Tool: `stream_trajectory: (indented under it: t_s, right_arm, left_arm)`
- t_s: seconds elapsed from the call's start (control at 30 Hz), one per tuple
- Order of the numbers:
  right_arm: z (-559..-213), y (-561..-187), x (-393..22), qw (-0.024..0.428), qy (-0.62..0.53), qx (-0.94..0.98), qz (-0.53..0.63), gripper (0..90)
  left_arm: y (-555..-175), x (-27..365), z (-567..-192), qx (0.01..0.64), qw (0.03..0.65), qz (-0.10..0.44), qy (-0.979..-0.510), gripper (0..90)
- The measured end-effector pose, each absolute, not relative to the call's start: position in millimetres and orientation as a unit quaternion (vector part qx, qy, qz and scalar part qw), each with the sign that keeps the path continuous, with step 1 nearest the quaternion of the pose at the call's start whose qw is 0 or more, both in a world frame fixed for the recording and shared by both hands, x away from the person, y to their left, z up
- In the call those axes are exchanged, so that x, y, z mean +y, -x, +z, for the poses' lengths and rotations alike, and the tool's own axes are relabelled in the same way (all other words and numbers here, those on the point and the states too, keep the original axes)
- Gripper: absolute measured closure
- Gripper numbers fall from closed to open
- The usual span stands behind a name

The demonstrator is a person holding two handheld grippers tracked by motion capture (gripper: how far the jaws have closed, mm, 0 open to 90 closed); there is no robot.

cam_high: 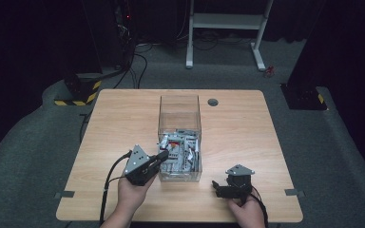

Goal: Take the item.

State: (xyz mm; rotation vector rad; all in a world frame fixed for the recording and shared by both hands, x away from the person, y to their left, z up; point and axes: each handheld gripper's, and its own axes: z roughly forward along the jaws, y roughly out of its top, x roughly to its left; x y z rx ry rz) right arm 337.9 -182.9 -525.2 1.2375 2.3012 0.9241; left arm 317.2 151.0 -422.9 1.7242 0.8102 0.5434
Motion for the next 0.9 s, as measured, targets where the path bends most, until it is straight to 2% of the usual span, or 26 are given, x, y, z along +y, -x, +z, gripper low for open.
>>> stream_trajectory:
  t_s: [0.9]
  right_arm:
    - [-525, -337, -183, 0.183, -0.439, 0.816, 0.328, 9.6]
  left_arm:
    - [-314, 205, -417, 0.368, 0.543, 0.247, -0.713, 89.5]
